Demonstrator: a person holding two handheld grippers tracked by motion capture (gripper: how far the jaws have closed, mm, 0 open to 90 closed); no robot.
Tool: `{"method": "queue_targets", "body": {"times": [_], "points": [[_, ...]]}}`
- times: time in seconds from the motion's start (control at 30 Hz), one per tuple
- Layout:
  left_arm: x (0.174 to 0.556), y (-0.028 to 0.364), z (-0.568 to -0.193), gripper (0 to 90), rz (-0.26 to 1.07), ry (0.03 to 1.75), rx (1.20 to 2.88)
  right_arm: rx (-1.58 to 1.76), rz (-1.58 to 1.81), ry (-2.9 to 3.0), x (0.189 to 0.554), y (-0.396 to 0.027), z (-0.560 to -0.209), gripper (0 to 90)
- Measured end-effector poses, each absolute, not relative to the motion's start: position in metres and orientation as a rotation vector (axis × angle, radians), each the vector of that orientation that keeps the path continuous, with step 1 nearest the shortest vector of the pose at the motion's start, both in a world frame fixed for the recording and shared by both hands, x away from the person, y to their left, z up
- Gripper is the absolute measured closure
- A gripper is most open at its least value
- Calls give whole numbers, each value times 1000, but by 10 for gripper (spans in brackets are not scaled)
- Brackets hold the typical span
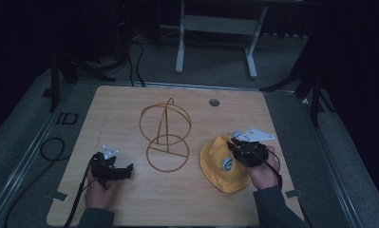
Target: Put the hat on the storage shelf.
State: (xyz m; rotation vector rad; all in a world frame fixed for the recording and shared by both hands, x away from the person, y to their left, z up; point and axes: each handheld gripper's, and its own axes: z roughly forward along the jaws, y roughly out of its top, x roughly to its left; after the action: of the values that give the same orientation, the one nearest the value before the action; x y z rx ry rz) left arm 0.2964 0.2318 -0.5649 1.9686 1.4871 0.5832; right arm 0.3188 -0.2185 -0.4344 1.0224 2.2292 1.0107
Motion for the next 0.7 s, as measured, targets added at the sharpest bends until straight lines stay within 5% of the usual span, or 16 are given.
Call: {"method": "queue_targets", "body": {"times": [0.7], "points": [[296, 232, -565, 8, 582, 1487, 1971, 940, 1033, 2274, 338, -210, -404, 772]]}}
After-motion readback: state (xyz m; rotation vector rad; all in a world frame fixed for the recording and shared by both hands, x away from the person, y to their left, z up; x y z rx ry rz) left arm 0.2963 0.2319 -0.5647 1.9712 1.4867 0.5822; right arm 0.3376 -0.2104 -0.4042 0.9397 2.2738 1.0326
